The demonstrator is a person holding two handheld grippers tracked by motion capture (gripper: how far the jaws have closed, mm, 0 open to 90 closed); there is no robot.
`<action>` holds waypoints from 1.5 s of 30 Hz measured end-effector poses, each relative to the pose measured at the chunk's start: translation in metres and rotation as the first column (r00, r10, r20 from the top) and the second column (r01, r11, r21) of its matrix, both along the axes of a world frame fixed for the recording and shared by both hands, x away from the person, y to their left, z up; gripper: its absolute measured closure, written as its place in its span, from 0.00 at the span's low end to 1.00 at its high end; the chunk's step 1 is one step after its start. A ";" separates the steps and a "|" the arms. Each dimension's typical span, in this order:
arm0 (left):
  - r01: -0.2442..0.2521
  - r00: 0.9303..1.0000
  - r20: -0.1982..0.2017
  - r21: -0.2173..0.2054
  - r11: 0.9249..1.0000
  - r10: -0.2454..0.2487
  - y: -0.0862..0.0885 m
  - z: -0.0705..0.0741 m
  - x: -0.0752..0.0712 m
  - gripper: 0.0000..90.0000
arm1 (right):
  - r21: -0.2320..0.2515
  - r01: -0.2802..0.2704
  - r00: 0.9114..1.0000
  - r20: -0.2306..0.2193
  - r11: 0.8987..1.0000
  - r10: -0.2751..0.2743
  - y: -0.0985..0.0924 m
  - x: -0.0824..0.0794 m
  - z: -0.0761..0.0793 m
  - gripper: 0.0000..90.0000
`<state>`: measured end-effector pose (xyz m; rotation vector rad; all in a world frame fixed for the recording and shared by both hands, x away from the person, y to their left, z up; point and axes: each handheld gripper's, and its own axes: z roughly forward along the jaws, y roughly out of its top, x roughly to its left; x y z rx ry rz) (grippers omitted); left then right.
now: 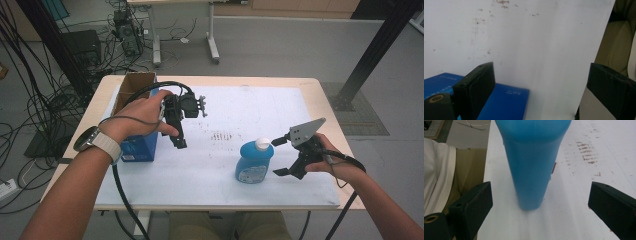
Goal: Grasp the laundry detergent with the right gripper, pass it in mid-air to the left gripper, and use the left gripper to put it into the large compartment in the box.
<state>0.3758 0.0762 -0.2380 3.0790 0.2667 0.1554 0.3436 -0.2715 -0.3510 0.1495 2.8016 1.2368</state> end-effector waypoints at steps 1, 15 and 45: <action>0.000 1.000 0.000 0.000 1.000 0.000 0.000 0.000 0.000 0.10 | 0.000 0.000 1.000 0.000 1.000 0.000 0.000 0.000 0.000 0.06; -0.005 1.000 0.000 0.004 1.000 0.005 0.000 -0.001 0.000 0.10 | -0.022 -0.006 1.000 -0.017 1.000 0.006 -0.001 0.000 -0.011 0.06; -0.007 1.000 0.001 0.009 1.000 0.007 -0.003 -0.002 0.000 0.10 | 0.092 0.007 1.000 -0.025 0.996 -0.004 0.007 0.000 -0.028 0.04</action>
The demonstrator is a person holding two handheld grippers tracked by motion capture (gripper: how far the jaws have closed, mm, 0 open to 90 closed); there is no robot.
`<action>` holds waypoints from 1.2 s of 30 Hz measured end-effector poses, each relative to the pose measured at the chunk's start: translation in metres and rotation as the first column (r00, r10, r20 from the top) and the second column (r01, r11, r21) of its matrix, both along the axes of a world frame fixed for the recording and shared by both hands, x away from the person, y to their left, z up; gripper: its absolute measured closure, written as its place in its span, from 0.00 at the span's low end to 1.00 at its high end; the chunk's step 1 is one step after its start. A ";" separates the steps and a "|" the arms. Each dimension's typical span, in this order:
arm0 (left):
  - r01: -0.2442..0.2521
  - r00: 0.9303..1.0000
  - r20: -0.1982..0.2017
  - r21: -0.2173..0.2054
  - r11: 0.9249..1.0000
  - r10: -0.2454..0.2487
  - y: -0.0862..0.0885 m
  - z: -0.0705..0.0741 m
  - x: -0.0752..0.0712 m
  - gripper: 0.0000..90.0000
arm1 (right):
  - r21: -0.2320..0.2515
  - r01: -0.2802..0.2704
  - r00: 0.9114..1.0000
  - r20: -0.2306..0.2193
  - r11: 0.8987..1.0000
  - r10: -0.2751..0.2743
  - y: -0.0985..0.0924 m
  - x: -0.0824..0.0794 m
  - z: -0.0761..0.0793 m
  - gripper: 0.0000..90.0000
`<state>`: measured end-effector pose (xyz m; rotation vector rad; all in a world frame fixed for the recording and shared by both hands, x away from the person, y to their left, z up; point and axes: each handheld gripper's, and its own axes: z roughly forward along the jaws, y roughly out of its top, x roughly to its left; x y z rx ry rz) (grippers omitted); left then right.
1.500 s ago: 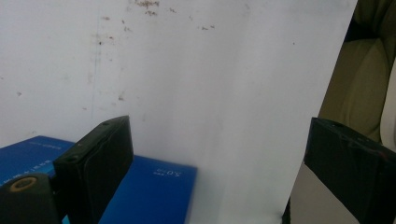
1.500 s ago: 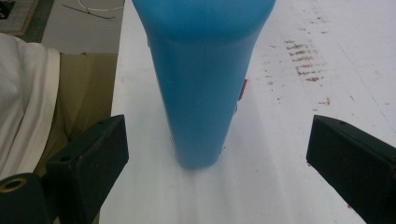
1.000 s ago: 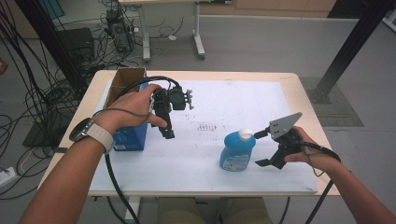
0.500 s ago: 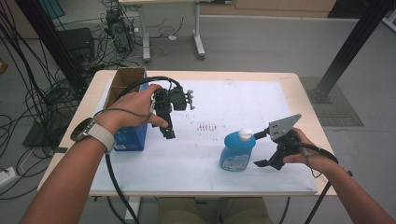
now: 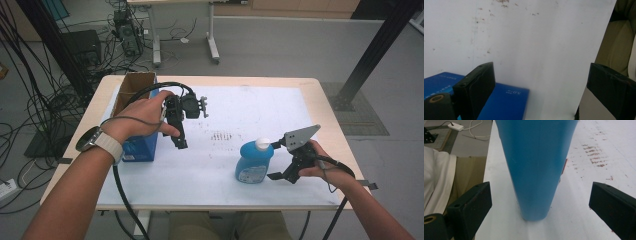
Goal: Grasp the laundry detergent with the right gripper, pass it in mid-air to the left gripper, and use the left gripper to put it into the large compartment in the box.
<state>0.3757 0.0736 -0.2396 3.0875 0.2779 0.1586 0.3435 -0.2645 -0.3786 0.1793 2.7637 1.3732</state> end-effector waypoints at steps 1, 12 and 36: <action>0.001 1.000 0.001 0.000 1.000 -0.001 0.000 0.000 0.000 0.10 | 0.005 0.002 1.000 -0.001 1.000 -0.002 0.000 0.000 0.000 0.04; 0.000 1.000 0.002 0.004 1.000 0.000 -0.001 0.000 -0.001 0.10 | 0.029 0.009 1.000 0.009 1.000 -0.010 -0.002 -0.002 0.000 0.03; 0.002 1.000 0.000 0.003 1.000 -0.002 -0.006 0.000 0.000 0.10 | 0.073 0.023 0.999 0.025 0.997 -0.025 -0.008 -0.002 -0.003 0.03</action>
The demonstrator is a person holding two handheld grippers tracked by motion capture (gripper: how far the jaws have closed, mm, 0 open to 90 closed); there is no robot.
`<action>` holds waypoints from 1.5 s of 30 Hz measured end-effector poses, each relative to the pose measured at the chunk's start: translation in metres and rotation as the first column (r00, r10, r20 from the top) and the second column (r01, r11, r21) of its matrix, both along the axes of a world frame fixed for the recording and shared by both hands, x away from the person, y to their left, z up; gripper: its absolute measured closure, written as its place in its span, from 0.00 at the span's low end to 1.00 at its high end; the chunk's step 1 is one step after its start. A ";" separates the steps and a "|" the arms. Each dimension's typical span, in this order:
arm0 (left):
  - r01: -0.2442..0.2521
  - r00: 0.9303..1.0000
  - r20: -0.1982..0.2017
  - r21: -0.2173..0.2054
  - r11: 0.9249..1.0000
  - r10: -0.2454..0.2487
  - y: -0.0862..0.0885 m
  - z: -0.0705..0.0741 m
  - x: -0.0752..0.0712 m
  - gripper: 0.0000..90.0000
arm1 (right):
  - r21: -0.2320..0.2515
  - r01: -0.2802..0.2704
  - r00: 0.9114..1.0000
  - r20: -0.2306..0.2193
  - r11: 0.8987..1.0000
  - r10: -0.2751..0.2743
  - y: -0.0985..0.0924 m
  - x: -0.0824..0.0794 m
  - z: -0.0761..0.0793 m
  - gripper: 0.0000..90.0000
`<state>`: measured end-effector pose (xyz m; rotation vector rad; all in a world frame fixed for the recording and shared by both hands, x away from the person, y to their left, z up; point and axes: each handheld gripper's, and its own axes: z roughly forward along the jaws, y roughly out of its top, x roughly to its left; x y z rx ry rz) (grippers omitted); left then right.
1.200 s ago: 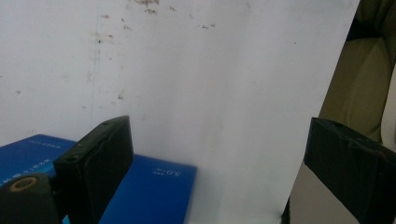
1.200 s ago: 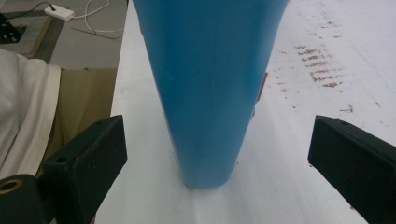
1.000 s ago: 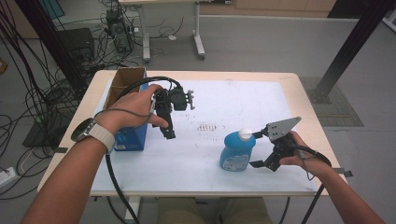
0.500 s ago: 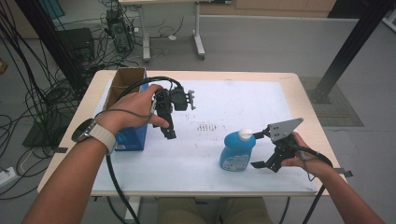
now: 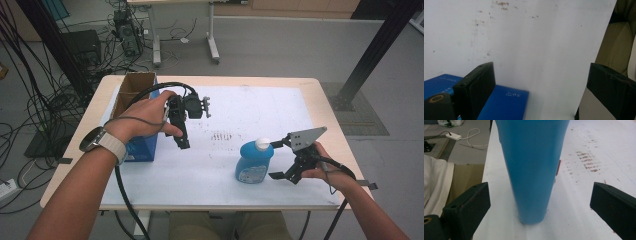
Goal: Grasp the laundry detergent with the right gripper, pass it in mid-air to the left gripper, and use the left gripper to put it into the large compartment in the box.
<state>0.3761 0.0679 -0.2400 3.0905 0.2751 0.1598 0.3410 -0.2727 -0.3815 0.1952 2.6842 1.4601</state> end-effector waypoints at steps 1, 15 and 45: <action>-0.001 1.000 -0.001 0.000 1.000 0.001 0.000 0.000 0.000 0.10 | 0.003 0.002 1.000 0.001 1.000 -0.002 0.000 0.000 0.000 0.03; -0.002 1.000 0.001 0.001 1.000 0.002 0.000 0.000 0.000 0.10 | 0.021 -0.001 1.000 0.005 1.000 0.001 0.000 0.000 0.000 0.03; -0.005 1.000 0.002 -0.001 1.000 0.005 -0.001 0.000 0.000 0.10 | 0.042 -0.001 1.000 0.000 0.999 0.001 0.001 -0.002 -0.002 0.04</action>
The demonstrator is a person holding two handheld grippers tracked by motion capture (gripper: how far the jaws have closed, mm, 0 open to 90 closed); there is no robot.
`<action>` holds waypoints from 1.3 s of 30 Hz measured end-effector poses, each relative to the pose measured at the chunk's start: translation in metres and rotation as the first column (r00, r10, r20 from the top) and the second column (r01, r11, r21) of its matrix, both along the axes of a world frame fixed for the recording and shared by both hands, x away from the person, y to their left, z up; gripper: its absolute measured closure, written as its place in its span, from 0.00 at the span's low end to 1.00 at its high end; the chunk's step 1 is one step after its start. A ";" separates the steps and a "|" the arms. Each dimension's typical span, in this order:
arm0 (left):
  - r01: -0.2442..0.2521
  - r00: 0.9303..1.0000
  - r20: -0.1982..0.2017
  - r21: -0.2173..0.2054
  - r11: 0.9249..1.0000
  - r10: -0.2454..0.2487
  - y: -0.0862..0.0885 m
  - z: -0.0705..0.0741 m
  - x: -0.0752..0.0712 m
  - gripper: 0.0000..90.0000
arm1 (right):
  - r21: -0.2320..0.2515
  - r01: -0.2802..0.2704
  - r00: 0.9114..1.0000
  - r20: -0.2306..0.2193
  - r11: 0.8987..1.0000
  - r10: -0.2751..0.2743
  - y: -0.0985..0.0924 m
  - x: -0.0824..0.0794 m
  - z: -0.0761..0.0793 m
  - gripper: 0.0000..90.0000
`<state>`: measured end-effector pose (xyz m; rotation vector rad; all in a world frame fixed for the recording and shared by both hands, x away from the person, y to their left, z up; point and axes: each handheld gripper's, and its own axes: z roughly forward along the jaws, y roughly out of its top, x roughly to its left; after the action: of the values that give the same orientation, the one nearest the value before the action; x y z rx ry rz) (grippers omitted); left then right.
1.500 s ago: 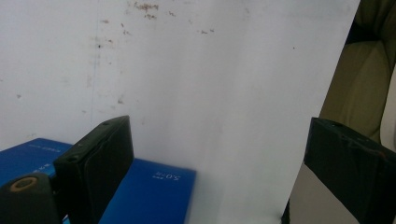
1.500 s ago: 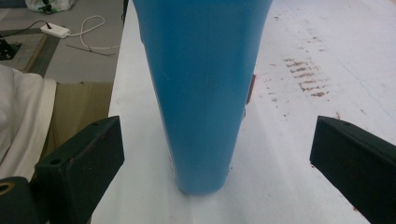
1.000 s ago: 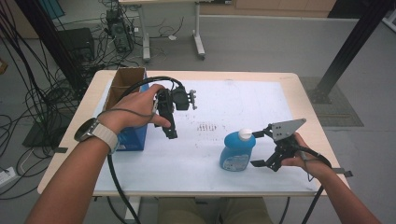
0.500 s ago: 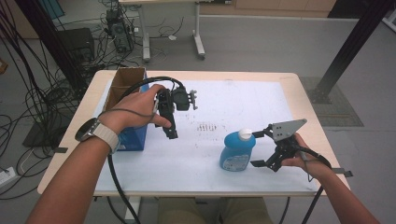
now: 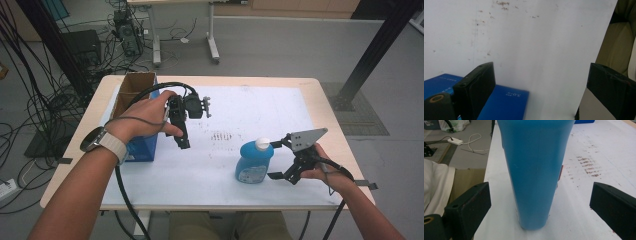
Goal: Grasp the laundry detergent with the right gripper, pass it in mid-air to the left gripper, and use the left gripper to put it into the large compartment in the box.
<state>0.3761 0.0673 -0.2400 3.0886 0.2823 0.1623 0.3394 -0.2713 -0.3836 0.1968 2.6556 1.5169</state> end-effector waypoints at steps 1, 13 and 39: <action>0.000 1.000 -0.001 0.000 1.000 0.000 0.000 0.000 0.000 0.10 | 0.001 0.001 1.000 0.001 1.000 -0.001 0.000 0.000 0.000 0.04; 0.001 1.000 0.000 0.001 1.000 -0.001 0.000 0.000 0.000 0.10 | 0.010 0.007 1.000 -0.001 1.000 -0.007 -0.001 0.000 0.000 0.04; 0.004 1.000 0.000 0.000 1.000 -0.004 0.000 0.000 0.001 0.10 | 0.014 0.013 1.000 0.006 1.000 -0.013 -0.003 0.000 0.000 0.04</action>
<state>0.3768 0.0669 -0.2402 3.0893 0.2760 0.1624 0.3395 -0.2739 -0.3836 0.2090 2.6344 1.5304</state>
